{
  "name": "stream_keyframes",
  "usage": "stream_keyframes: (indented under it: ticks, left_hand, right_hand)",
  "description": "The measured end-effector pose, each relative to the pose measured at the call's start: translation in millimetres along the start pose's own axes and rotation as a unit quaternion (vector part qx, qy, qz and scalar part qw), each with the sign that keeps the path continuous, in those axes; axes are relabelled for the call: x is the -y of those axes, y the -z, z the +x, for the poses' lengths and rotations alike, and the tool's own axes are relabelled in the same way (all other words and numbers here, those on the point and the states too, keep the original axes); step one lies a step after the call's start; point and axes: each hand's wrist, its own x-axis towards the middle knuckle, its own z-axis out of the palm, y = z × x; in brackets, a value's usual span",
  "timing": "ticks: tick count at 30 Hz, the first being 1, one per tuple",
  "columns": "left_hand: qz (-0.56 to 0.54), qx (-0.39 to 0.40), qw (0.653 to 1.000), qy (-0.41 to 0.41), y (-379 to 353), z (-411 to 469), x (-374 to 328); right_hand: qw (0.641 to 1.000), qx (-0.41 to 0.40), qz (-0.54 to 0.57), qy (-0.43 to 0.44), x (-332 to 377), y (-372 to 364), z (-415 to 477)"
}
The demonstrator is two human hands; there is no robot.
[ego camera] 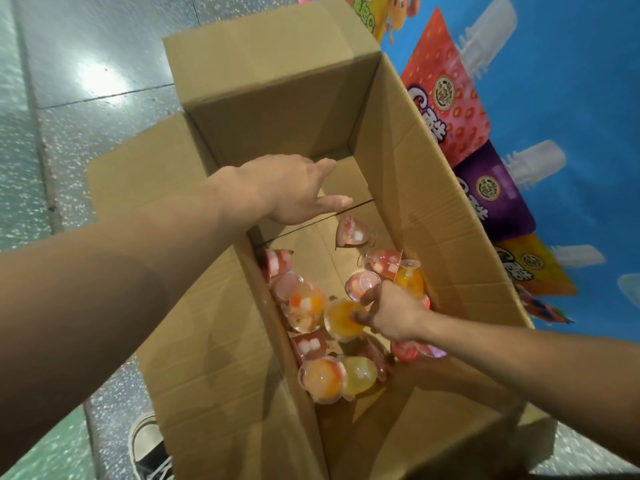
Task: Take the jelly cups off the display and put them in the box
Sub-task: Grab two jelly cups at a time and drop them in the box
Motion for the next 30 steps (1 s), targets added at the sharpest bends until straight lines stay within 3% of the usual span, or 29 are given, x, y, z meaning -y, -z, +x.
stream_keyframes:
  ticks: [6,11,21,30]
  left_hand:
    - [-0.051,0.011,0.999,0.01,-2,2,1]
    - [-0.147,0.063,0.987,-0.013,-1,0,-2]
    - [-0.313,0.14,0.937,-0.071,-6,-10,22]
    - [-0.257,0.093,0.955,-0.113,-15,3,1]
  right_hand:
    - [0.979,0.035,0.193,0.063,6,52,-5]
    - [0.949,0.088,0.28,0.116,10,83,-7]
    - [0.939,0.139,0.272,0.156,2,138,-5]
    - [0.946,0.183,0.198,0.179,19,149,1]
